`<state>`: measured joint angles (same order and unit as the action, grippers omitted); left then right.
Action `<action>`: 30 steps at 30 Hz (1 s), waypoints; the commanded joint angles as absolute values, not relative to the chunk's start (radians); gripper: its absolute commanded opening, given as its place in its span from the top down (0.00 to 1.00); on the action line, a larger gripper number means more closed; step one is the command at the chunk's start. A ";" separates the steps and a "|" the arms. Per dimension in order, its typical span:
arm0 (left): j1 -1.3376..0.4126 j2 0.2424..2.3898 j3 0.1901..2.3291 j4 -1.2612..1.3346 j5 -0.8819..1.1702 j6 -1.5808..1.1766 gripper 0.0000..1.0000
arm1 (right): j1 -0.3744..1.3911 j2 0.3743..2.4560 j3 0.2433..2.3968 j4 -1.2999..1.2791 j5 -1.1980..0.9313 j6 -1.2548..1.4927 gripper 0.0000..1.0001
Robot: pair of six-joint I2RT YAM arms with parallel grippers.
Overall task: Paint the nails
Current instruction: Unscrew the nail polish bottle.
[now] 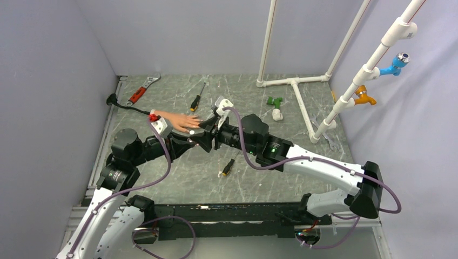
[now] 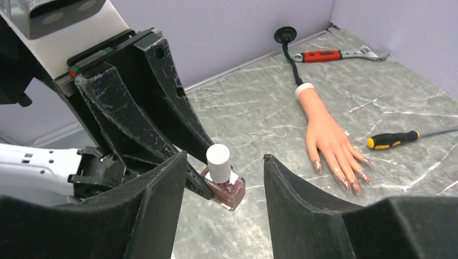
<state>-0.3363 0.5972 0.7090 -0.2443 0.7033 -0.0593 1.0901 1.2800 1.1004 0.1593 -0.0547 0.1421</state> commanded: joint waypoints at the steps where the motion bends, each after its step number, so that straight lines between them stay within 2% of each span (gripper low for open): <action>1: -0.333 0.586 0.755 -0.228 0.676 -0.042 1.00 | 1.100 1.303 1.179 0.131 -0.002 0.156 0.45; 12: -0.333 0.597 0.762 -0.258 0.555 0.026 1.00 | 1.102 1.390 1.340 -0.087 0.080 0.268 0.48; 23: -0.344 0.613 0.754 -0.255 0.512 0.057 1.00 | 1.101 1.557 1.575 -0.336 0.065 0.393 0.45; 30: -0.349 0.613 0.755 -0.259 0.492 0.062 1.00 | 1.101 1.607 1.636 -0.399 0.077 0.391 0.55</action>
<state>-0.3431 0.6128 0.7189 -0.2840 0.5163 0.0441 1.0958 1.5948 1.5623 -0.3447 0.0597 0.3767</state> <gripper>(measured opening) 0.246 0.482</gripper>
